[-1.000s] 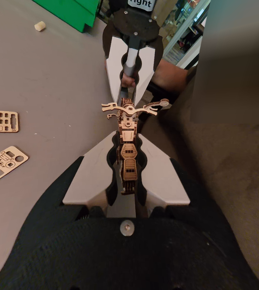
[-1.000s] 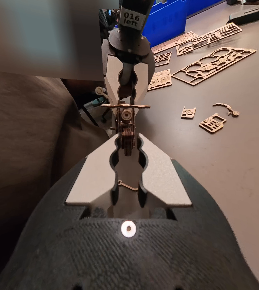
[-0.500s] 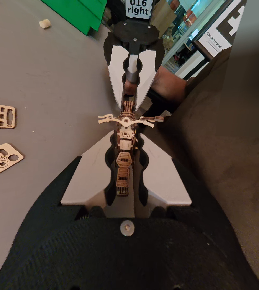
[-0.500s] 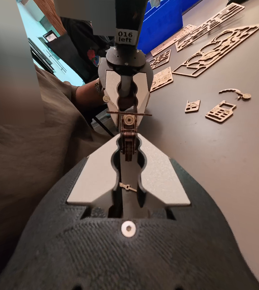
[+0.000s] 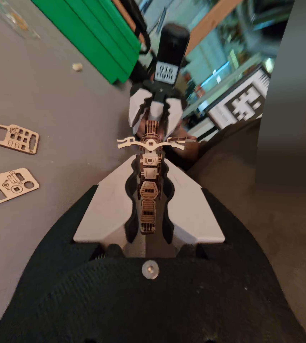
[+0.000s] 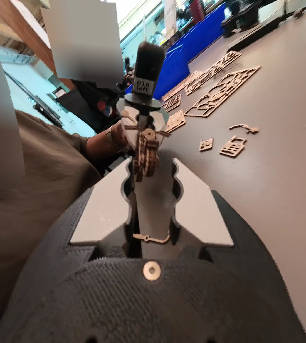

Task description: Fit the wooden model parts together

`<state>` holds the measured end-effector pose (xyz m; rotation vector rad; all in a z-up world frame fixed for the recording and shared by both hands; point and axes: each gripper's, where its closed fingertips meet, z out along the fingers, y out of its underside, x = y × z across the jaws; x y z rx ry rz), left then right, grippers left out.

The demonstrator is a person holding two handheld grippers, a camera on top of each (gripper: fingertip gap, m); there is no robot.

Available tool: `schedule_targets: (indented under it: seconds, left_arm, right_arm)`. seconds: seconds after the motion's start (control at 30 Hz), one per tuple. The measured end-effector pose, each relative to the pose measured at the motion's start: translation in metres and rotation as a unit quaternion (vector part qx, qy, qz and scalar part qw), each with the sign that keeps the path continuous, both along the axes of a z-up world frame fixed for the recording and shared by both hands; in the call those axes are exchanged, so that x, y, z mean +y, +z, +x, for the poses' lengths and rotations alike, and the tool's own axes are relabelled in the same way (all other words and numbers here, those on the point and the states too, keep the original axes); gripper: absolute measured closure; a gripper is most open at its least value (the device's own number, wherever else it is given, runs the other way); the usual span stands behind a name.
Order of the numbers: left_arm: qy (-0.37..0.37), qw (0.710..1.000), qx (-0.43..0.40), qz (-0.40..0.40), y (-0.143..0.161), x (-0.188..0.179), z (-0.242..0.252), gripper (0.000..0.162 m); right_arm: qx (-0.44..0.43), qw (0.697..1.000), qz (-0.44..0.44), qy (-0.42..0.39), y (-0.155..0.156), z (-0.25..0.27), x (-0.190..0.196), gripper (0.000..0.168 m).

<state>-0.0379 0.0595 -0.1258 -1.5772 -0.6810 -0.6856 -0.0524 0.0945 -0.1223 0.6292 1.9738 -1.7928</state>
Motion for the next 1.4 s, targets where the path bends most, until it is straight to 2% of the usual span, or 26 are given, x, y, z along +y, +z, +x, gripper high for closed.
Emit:
schedule_targets:
  seconds: [0.13,0.27,0.67,0.73,1.0,1.1,1.4]
  left_arm:
    - [0.037,0.994,-0.057,0.082,0.018,-0.005,-0.013,0.144]
    - [0.064,0.985,-0.096,0.131,0.026,-0.006,-0.021,0.143]
    - [0.098,0.982,-0.078,0.144,0.034,0.003,-0.021,0.143]
    - [0.1,0.982,-0.075,0.142,0.034,0.003,-0.021,0.142]
    - [0.109,0.985,-0.051,0.127,0.033,0.005,-0.02,0.142]
    - [0.106,0.984,-0.056,0.13,0.032,0.006,-0.02,0.131]
    - [0.087,0.992,-0.02,0.083,0.023,0.013,-0.012,0.121]
  right_arm:
    - [-0.021,0.998,-0.018,-0.048,0.004,-0.014,0.003,0.132]
    - [-0.036,0.997,-0.045,-0.045,0.012,-0.008,-0.004,0.138]
    - [-0.053,0.995,-0.078,-0.042,0.02,0.003,-0.016,0.152]
    - [-0.052,0.994,-0.086,-0.041,0.023,0.003,-0.015,0.16]
    - [-0.073,0.993,-0.087,-0.039,0.021,0.002,-0.014,0.161]
    - [-0.071,0.993,-0.083,-0.044,0.02,0.001,-0.013,0.161]
    - [-0.101,0.987,-0.115,-0.048,0.025,-0.005,-0.005,0.162]
